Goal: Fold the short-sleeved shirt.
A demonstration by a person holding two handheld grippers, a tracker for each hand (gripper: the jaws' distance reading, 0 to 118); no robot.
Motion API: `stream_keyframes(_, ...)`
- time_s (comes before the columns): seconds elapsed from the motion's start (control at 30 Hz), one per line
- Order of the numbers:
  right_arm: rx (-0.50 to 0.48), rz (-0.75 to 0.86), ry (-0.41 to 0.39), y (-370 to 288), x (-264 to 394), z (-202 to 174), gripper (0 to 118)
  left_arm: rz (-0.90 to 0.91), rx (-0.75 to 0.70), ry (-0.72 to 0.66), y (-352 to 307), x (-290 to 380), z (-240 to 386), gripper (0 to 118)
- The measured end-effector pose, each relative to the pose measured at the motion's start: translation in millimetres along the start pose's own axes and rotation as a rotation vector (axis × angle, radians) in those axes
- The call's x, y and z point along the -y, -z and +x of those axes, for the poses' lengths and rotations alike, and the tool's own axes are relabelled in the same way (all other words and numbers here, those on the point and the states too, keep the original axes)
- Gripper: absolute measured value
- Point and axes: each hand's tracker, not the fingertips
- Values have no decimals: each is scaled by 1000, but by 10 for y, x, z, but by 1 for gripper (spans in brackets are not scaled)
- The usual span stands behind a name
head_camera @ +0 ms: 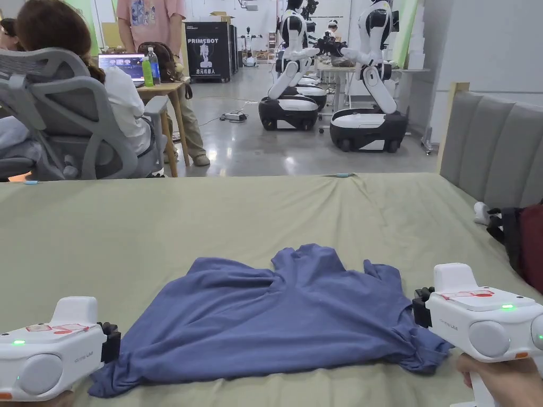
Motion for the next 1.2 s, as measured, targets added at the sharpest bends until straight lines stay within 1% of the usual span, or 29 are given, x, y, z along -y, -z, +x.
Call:
stream_keyframes(0.07, -14, -16, -7, 31, -15, 8, 0, -21, 6, 15, 37, 23, -5, 98)
stream_keyframes(0.1, -19, -17, -1, 28, -16, 8, 0, -44, -4, 19, 102, 42, -18, 118)
stream_keyframes(0.13, -22, -18, 4, 24, -18, 6, 0, -62, -26, 24, 145, 84, -30, 107)
stream_keyframes(0.17, -25, -19, 8, 34, -3, 18, 0, -31, -26, 43, 121, 87, -57, 108)
stream_keyframes(0.23, -27, -20, 3, 31, -1, 10, 0, -56, -22, 23, 211, 96, -95, 114)
stream_keyframes(0.27, -29, -22, 0, 33, -1, 5, 0, -98, -45, 12, 263, 117, -123, 113)
stream_keyframes(0.3, -42, -31, -4, 126, 24, 17, 0, -119, -53, 14, 303, 142, -147, 109)
stream_keyframes(0.33, -45, -34, -4, 143, 25, 19, 0, -133, -57, 28, 333, 178, -156, 98)
stream_keyframes(0.37, -47, -36, -4, 156, 23, 21, 0, -148, -63, 41, 412, 249, -137, 84)
stream_keyframes(0.43, -47, -39, -6, 119, 30, -4, 0, -200, -43, 84, 468, 354, -124, 73)
stream_keyframes(0.47, -46, -41, -8, 129, 28, -8, 0, -217, -42, 87, 487, 393, -124, 57)
stream_keyframes(0.5, -45, -43, -10, 139, 24, -12, 0, -212, -40, 65, 559, 435, -166, 30)
stream_keyframes(0.53, -46, -44, -13, 147, 17, -13, 0, -171, 4, 11, 539, 451, -188, 4)
stream_keyframes(0.57, -48, -42, -16, 120, 18, -23, 0, -153, 25, -26, 523, 446, -194, 3)
stream_keyframes(0.6, -51, -42, -16, 123, 8, -24, 0, -154, -25, 5, 471, 429, -133, 3)
stream_keyframes(0.7, -52, -40, -17, 68, -59, -47, 0, -105, -40, 69, 291, 383, 35, 3)
stream_keyframes(0.77, -58, -34, -25, 79, -124, -45, 0, -107, -12, 32, 333, 300, -107, 3)
stream_keyframes(0.87, -58, -23, -55, 331, -334, 18, 0, -73, 5, 25, 302, 131, -177, 3)
stream_keyframes(0.9, -58, -19, -71, 447, -473, 17, 1, -61, -2, 45, 231, 73, -36, 3)
stream_keyframes(0.93, -68, -20, -83, 540, -598, 6, 10, -62, 2, 44, 258, 22, -22, 3)
stream_keyframes(0.97, -77, -21, -89, 618, -721, -19, 31, -64, 3, 43, 299, -22, -7, 3)
stream_keyframes(1.0, -101, -24, -99, 787, -864, -40, 66, -70, 1, 52, 354, -73, 26, 3)
stream_keyframes(1.03, -143, -46, -105, 995, -998, -66, 109, -75, -4, 65, 447, -133, 33, 3)
stream_keyframes(1.07, -160, -61, -116, 1146, -1082, -90, 118, -77, -4, 68, 497, -162, 51, 3)
stream_keyframes(1.1, -181, -96, -125, 1395, -1178, -99, 113, -83, -2, 62, 559, -194, 69, 3)
stream_keyframes(1.17, -208, -102, -110, 1656, -1406, -154, 113, -94, 2, 45, 644, -230, 98, 3)
stream_keyframes(1.2, -217, -137, -104, 1857, -1485, -188, 113, -96, 3, 43, 675, -235, 126, 3)
